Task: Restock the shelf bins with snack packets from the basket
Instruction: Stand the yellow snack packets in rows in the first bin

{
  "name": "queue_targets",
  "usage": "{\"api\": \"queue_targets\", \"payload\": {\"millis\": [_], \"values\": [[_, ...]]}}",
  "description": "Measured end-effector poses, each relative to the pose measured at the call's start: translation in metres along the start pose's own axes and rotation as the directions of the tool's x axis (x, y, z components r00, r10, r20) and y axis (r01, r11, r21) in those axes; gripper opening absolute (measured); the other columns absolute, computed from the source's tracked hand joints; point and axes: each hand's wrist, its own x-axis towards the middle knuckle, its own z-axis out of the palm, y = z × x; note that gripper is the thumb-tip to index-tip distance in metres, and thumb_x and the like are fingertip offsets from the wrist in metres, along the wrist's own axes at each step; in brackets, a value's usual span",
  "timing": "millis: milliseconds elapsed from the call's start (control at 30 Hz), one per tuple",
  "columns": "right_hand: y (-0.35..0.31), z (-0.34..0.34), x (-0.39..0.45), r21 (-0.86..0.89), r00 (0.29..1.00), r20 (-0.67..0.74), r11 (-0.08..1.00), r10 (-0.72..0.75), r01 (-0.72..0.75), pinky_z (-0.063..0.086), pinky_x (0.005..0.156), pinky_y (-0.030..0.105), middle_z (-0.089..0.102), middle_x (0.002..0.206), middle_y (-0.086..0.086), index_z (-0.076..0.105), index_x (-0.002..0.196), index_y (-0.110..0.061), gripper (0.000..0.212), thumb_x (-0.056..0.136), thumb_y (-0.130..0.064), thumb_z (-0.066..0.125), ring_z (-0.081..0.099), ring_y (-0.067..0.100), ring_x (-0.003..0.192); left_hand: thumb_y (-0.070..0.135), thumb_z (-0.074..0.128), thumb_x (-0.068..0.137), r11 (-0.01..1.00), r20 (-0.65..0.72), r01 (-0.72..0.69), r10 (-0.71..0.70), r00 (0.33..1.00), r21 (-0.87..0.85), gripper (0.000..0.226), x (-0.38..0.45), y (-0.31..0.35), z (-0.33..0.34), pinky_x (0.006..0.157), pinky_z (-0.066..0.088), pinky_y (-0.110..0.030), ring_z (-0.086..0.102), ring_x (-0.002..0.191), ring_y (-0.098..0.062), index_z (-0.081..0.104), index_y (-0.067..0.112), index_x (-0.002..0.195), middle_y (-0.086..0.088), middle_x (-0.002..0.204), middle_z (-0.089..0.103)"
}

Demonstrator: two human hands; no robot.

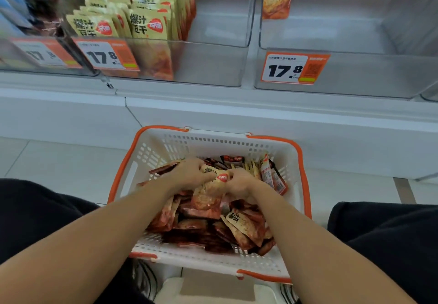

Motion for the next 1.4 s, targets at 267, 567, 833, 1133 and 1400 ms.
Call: {"api": "queue_targets", "payload": {"millis": [267,567,833,1133,1400], "values": [[-0.111,-0.011,-0.033,0.132,0.924,-0.114,0.916,-0.365,0.379,0.058,0.073,0.026,0.074,0.101,0.013,0.066,0.114,-0.003,0.038,0.079,0.0,0.08,0.069,0.014,0.083,0.038,0.076,0.086,0.969,-0.062,-0.227,0.222,0.973,-0.1,0.021,-0.03,0.034,-0.136,0.071,0.049,-0.03,0.066,0.077,-0.016,0.071,0.018,0.091,0.003,0.083,0.073],[-0.228,-0.007,-0.089,-0.204,0.563,-0.293,0.626,-0.773,0.753,0.059,0.076,0.03,0.075,0.096,0.001,0.064,0.094,-0.02,0.023,0.082,-0.009,0.079,0.072,0.017,0.088,0.019,0.076,0.086,0.848,-0.397,-0.528,0.474,0.786,-0.033,0.011,-0.072,0.038,-0.213,0.07,0.058,-0.027,0.07,0.076,-0.007,0.07,0.024,0.094,0.007,0.085,0.075],[-0.29,-0.008,-0.11,-0.759,0.013,-0.212,0.173,-0.977,0.628,0.053,0.067,0.031,0.068,0.095,0.0,0.06,0.103,-0.016,0.02,0.088,-0.021,0.073,0.065,0.016,0.079,0.029,0.066,0.088,0.821,-0.779,-0.425,0.533,0.329,0.382,0.034,-0.064,0.014,-0.24,0.098,0.037,-0.023,0.049,0.118,-0.02,0.06,0.011,0.117,-0.004,0.122,0.056],[-0.291,-0.012,-0.056,-0.752,0.036,-0.243,0.212,-0.969,0.624,0.054,0.07,0.029,0.064,0.098,0.0,0.06,0.11,-0.012,0.028,0.087,-0.02,0.074,0.061,0.012,0.079,0.04,0.05,0.081,0.812,-0.733,-0.182,0.581,0.354,0.555,0.069,-0.028,0.011,-0.23,0.121,0.014,-0.052,0.02,0.15,-0.034,0.046,0.008,0.143,-0.015,0.155,0.037],[-0.303,-0.015,-0.04,-0.793,0.206,-0.218,0.296,-0.954,0.532,0.054,0.067,0.041,0.064,0.085,-0.008,0.05,0.107,-0.027,0.043,0.078,-0.026,0.082,0.064,0.016,0.074,0.048,0.039,0.1,0.847,-0.79,-0.229,0.531,0.306,0.48,0.063,-0.009,0.011,-0.231,0.12,-0.003,-0.029,0.019,0.151,-0.024,0.034,0.014,0.153,-0.004,0.156,0.04]]}}
